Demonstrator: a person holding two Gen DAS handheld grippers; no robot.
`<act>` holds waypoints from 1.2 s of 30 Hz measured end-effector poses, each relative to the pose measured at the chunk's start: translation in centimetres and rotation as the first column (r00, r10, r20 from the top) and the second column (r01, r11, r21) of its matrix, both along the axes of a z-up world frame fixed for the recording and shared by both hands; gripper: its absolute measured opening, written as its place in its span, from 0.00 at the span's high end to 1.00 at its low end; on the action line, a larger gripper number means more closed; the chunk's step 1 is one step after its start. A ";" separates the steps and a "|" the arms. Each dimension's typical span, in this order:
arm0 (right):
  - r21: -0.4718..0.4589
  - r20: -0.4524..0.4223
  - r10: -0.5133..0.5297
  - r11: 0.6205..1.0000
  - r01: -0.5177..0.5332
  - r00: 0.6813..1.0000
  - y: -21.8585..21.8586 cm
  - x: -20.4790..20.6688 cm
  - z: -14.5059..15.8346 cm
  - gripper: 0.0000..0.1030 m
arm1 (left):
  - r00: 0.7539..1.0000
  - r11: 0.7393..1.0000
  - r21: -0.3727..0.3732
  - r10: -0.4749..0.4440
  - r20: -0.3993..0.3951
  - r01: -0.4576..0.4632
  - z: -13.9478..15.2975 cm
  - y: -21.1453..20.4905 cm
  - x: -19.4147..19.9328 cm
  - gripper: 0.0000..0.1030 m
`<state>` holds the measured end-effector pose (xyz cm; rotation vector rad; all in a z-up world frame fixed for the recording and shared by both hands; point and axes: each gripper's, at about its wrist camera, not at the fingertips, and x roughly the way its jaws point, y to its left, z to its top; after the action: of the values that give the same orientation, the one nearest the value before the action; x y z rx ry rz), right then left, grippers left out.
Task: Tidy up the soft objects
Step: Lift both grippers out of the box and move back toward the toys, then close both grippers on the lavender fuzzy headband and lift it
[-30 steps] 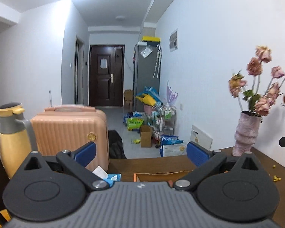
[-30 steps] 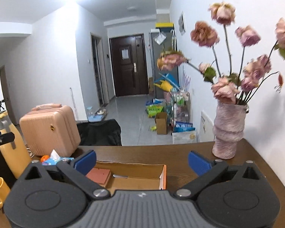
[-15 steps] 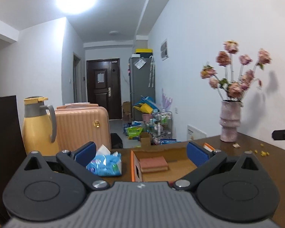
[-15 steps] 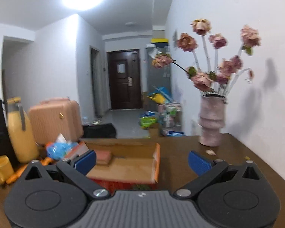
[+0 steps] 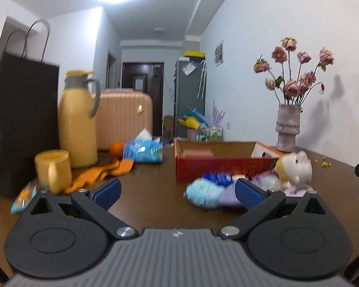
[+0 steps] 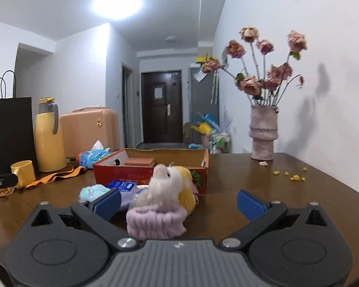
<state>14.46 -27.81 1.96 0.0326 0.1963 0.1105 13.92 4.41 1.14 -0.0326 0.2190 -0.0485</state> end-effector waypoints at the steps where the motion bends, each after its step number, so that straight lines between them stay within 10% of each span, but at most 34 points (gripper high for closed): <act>1: -0.004 0.011 -0.006 1.000 0.006 1.000 0.2 -0.5 -0.6 0.00 | 1.000 1.000 -0.011 -0.004 -0.014 0.004 -0.2 0.2 -0.1 0.00; 11: -0.058 -0.100 0.129 0.989 -0.136 0.987 3.1 -1.5 -4.9 0.00 | 0.999 1.000 -0.005 -0.025 -0.020 0.025 -1.1 -0.6 -0.4 0.00; 17: 0.089 -0.169 0.084 0.994 -0.069 0.982 0.4 1.0 -4.1 0.00 | 0.993 0.997 -0.050 -0.064 -0.099 0.059 -1.6 -3.2 2.2 0.00; 24: 0.081 -0.223 0.094 0.994 -0.078 0.970 -1.5 6.6 -3.7 0.21 | 0.962 0.976 -0.125 -0.202 -0.185 0.180 -1.9 -8.2 7.7 0.00; 36: 0.192 -0.324 0.208 0.970 -0.151 0.923 -2.0 15.0 -4.5 0.86 | 0.862 0.923 -0.270 -0.361 -0.356 0.275 -3.9 -13.2 15.3 0.65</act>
<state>29.47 -29.83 -2.57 0.1991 0.5400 0.3057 29.17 -8.75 -2.80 -0.2202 0.6306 -0.4029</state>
